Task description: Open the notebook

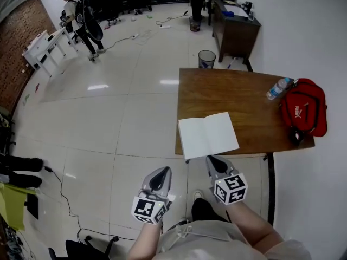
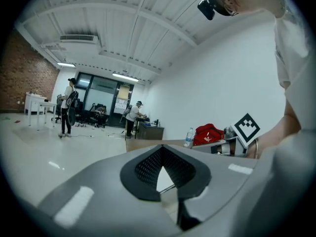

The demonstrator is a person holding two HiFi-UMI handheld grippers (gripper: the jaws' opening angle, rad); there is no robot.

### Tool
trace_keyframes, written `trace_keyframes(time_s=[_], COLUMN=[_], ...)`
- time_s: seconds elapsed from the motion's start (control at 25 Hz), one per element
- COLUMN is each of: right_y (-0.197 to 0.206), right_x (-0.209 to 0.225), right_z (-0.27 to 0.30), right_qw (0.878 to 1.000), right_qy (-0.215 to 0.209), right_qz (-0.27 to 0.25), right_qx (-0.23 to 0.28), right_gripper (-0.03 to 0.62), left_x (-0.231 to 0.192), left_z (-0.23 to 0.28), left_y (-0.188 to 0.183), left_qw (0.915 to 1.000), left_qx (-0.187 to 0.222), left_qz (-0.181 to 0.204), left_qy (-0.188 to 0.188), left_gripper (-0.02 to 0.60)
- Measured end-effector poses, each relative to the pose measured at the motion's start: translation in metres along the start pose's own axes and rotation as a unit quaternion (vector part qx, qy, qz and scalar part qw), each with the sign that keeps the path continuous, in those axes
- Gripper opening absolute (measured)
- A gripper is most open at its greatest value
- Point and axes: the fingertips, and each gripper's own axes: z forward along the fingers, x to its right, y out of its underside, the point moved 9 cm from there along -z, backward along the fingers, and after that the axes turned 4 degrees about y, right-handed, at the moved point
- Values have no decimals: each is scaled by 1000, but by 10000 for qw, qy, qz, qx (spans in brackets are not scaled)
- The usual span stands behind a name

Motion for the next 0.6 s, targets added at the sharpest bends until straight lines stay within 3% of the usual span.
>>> trace_keyframes(time_s=[0.24, 0.6], right_y=[-4, 0], right_x=[-11, -52], right_z=[-76, -156], right_qw=[9951, 9873], right_qy=[706, 1155], right_qz=[-35, -373], right_qx=[693, 1029], right_gripper=[6, 6], left_x=[35, 74], left_z=[-41, -99], left_y=[-35, -32], left_qw=[9948, 9925], left_qx=[675, 788], left_qz=[690, 638], left_qy=[330, 690], left_gripper=[5, 5])
